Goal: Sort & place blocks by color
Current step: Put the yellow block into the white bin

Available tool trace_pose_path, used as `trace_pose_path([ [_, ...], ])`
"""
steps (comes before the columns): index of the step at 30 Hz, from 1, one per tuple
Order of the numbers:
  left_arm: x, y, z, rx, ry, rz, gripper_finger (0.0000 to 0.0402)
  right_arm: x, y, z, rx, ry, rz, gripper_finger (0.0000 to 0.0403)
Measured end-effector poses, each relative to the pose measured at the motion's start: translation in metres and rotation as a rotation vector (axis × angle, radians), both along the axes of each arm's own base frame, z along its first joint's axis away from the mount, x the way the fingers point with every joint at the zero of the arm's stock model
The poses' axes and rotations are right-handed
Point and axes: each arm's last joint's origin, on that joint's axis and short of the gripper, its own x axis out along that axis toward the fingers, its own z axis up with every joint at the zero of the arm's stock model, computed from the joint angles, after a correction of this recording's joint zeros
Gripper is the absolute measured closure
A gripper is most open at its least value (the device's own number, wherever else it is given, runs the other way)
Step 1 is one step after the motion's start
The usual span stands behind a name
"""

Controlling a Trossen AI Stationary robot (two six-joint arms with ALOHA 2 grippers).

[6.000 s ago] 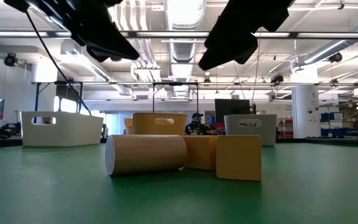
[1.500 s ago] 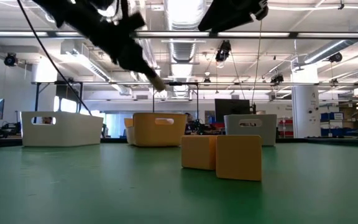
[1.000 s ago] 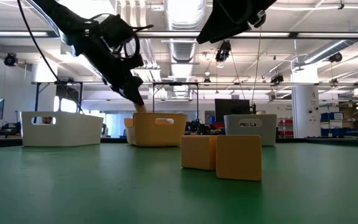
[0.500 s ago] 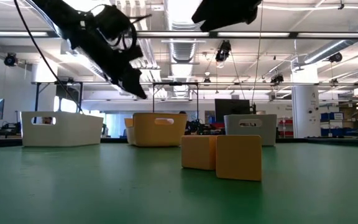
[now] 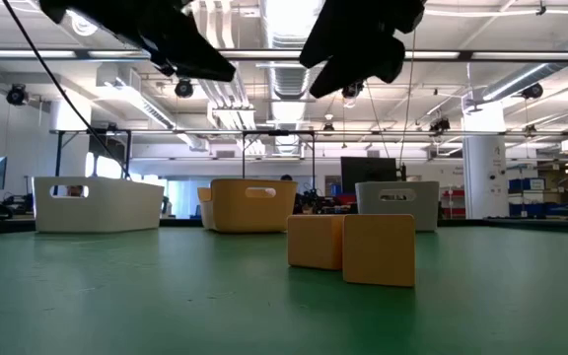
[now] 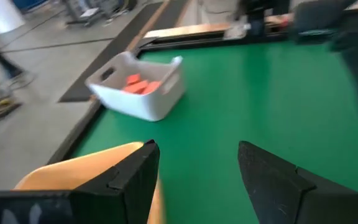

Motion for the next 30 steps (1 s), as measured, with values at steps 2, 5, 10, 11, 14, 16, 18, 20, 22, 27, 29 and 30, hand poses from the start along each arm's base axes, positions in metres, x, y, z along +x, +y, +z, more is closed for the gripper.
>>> trace_pose_path([
  [2,-0.003,-0.011,0.001,-0.025,-0.007,-0.036,0.0198,0.005,0.005,0.001,0.039,0.056,-0.031,0.0172],
  [5,-0.006,-0.025,0.003,-0.035,-0.019,-0.093,0.0198,0.011,0.016,0.002,0.065,0.151,-0.097,0.0172],
  [10,-0.009,-0.039,0.004,-0.053,-0.03,-0.146,0.0198,0.024,0.03,0.0,0.195,0.308,-0.276,0.0172],
  [11,-0.009,-0.04,0.004,-0.058,-0.031,-0.151,0.0198,0.027,0.032,-0.003,0.218,0.346,-0.296,0.0172],
  [14,-0.011,-0.044,0.005,-0.059,-0.031,-0.168,0.0198,0.038,0.041,-0.011,0.246,0.433,-0.322,0.017],
  [16,-0.012,-0.045,0.006,-0.06,-0.035,-0.173,0.0198,0.046,0.044,-0.018,0.23,0.473,-0.331,0.0161],
  [18,-0.013,-0.045,0.007,-0.061,-0.04,-0.176,0.0198,0.054,0.048,-0.025,0.214,0.507,-0.334,0.0148],
  [20,-0.016,-0.045,0.009,-0.062,-0.041,-0.177,0.0198,0.061,0.051,-0.029,0.192,0.535,-0.333,0.0132],
  [22,-0.019,-0.044,0.011,-0.063,-0.045,-0.177,0.0198,0.068,0.054,-0.032,0.177,0.548,-0.334,0.0118],
  [27,-0.025,-0.042,0.017,-0.063,-0.072,-0.175,0.0198,0.085,0.059,-0.05,0.155,0.561,-0.326,0.0105],
  [29,-0.028,-0.041,0.02,-0.061,-0.086,-0.175,0.0198,0.089,0.059,-0.062,0.14,0.589,-0.333,0.0109],
  [30,-0.029,-0.041,0.022,-0.061,-0.094,-0.175,0.0198,0.09,0.058,-0.067,0.13,0.605,-0.339,0.0113],
])
